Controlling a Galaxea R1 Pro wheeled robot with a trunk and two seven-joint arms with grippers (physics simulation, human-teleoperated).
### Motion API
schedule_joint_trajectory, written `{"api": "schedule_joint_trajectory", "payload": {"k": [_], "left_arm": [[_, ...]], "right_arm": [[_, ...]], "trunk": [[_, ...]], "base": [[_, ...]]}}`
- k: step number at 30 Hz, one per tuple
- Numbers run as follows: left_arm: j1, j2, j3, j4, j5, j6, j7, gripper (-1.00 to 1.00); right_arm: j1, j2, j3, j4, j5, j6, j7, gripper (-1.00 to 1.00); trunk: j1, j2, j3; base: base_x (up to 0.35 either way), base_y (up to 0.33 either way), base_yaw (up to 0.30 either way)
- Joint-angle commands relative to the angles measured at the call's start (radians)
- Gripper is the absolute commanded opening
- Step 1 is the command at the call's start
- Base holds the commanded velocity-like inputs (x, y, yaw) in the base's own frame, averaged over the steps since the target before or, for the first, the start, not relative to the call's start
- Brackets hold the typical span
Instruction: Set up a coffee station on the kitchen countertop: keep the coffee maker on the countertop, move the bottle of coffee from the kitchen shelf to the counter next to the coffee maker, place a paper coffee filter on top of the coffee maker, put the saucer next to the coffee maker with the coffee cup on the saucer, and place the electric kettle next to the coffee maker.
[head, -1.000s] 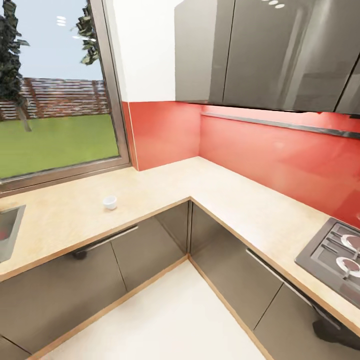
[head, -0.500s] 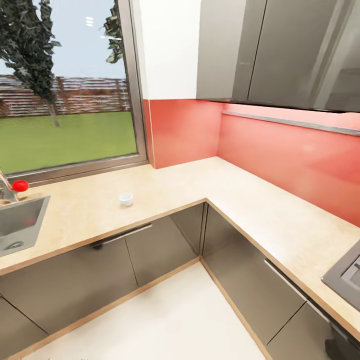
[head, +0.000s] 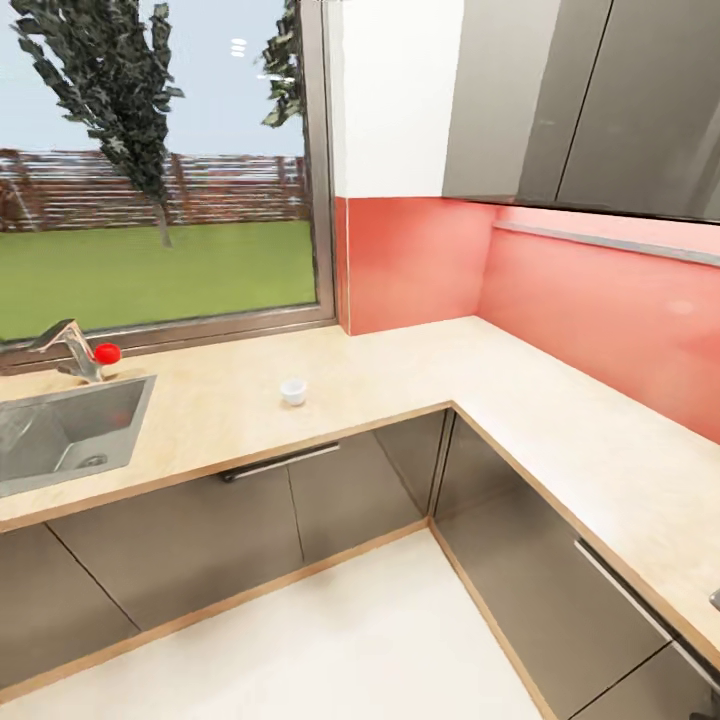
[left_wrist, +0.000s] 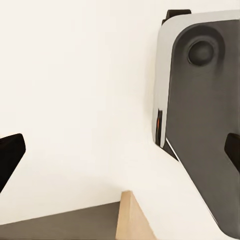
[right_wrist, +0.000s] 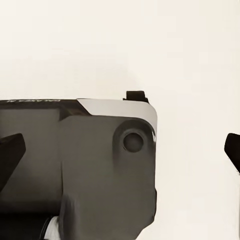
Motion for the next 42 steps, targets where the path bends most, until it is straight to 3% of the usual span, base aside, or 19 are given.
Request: {"api": "schedule_joint_trajectory", "payload": {"k": [1,3,9,12,18,19,24,25,27,29,32,37,42], "left_arm": [[-0.001,-0.001,0.008,-0.003,-0.007,0.005,-0.007,1.0],[-0.003,-0.002,0.007,-0.005,-0.008,0.003,-0.007,1.0],[-0.014,-0.008,0.004,-0.013,-0.009,-0.124,-0.007,1.0],[-0.023,-0.014,0.004,-0.016,-0.009,-0.153,-0.01,1.0],[-0.111,-0.032,-0.001,-0.018,-0.013,-0.165,-0.02,1.0],[-0.15,-0.054,-0.003,-0.021,-0.017,-0.166,-0.022,1.0],[-0.272,-0.07,-0.004,-0.023,-0.016,-0.227,-0.036,1.0],[-0.345,-0.077,-0.004,-0.022,-0.015,-0.255,-0.068,1.0],[-0.414,-0.102,-0.005,-0.022,-0.017,-0.261,-0.131,1.0],[-0.528,-0.135,-0.011,-0.022,-0.019,-0.255,-0.301,1.0],[-0.63,-0.156,-0.024,-0.022,-0.019,-0.221,-0.45,1.0],[-0.783,-0.195,-0.03,-0.022,-0.02,-0.038,-0.599,1.0],[-0.937,-0.207,-0.03,-0.022,-0.018,0.134,-0.706,1.0]], "right_arm": [[0.0,0.0,0.008,-0.001,-0.01,0.001,-0.002,1.0],[-0.001,0.0,0.008,0.0,-0.01,0.001,-0.002,1.0],[0.0,0.0,0.009,-0.001,-0.01,0.001,-0.002,1.0],[-0.001,0.001,0.01,-0.001,-0.01,0.001,-0.002,1.0],[-0.001,0.001,0.013,-0.001,-0.002,0.001,-0.002,1.0],[-0.001,0.001,0.013,-0.001,-0.002,0.001,-0.002,1.0],[-0.001,-0.002,0.004,-0.003,-0.01,0.0,-0.001,1.0],[-0.001,-0.002,0.004,-0.003,-0.01,0.001,-0.001,1.0],[-0.001,-0.002,0.004,-0.002,-0.01,0.001,0.0,1.0],[-0.001,-0.004,0.007,-0.002,-0.01,0.0,0.0,1.0],[-0.001,-0.004,0.008,-0.001,-0.01,-0.001,-0.001,1.0],[-0.001,-0.005,0.008,-0.001,-0.009,-0.001,-0.001,1.0],[-0.001,-0.005,0.008,-0.002,-0.011,0.0,-0.001,1.0]], "trunk": [[0.001,-0.002,-0.001],[0.001,-0.002,0.0],[0.001,-0.002,0.006],[0.001,-0.002,0.008],[0.001,-0.002,0.008],[0.001,-0.002,0.008],[0.001,-0.002,0.009],[0.001,-0.002,0.009],[0.001,-0.002,0.011],[0.001,-0.002,0.011],[0.001,-0.002,0.012],[0.001,-0.002,0.012],[0.001,-0.002,0.012]], "base": [[0.0,0.0,0.269],[0.0,0.0,0.257],[0.0,0.0,0.245],[0.0,0.0,0.177],[0.0,0.0,0.025],[0.0,0.0,0.001],[0.0,0.0,0.0],[0.0,0.0,0.0],[0.0,0.0,0.0],[0.0,0.0,0.0],[0.0,0.0,0.0],[0.0,0.0,0.0],[0.0,0.0,0.0]]}}
